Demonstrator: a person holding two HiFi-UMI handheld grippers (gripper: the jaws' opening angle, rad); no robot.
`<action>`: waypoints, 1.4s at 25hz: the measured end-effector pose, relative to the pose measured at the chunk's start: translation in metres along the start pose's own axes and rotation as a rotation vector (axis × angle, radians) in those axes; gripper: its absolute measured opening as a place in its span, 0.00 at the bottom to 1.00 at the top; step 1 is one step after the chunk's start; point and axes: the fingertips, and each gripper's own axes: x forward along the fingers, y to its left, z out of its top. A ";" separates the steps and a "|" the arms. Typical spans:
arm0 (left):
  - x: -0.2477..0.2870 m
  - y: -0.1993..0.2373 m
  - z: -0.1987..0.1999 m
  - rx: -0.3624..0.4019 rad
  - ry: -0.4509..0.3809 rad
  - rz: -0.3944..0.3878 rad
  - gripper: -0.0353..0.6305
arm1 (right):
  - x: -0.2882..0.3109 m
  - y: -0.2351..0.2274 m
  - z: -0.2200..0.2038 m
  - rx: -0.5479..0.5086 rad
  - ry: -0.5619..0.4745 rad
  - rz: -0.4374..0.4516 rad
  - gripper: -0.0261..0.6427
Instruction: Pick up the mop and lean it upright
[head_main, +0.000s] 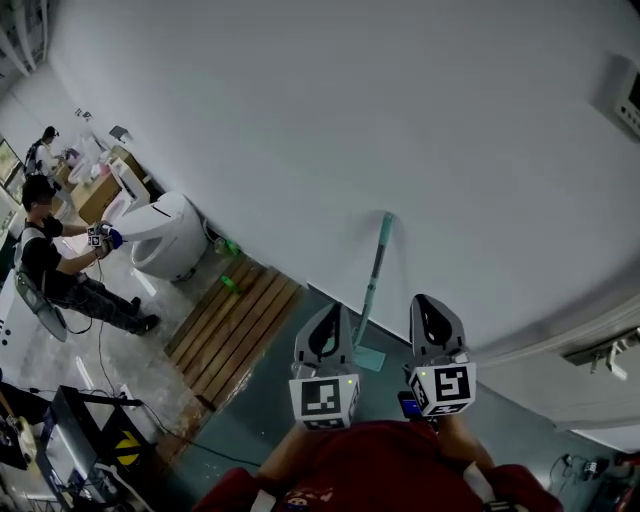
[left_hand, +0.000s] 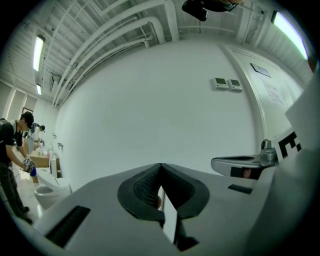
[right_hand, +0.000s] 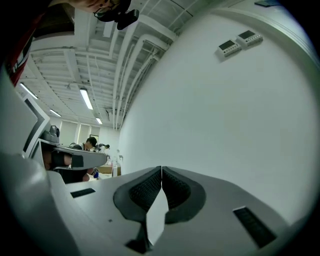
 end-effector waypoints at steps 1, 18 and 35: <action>0.008 0.005 0.001 -0.001 0.003 -0.016 0.07 | 0.007 0.000 0.001 -0.001 -0.004 -0.014 0.07; 0.086 0.021 -0.006 0.058 0.053 -0.117 0.07 | 0.066 -0.033 -0.001 0.017 0.006 -0.116 0.07; 0.131 -0.009 -0.036 0.052 0.114 -0.133 0.21 | 0.078 -0.062 -0.014 0.019 0.024 -0.079 0.07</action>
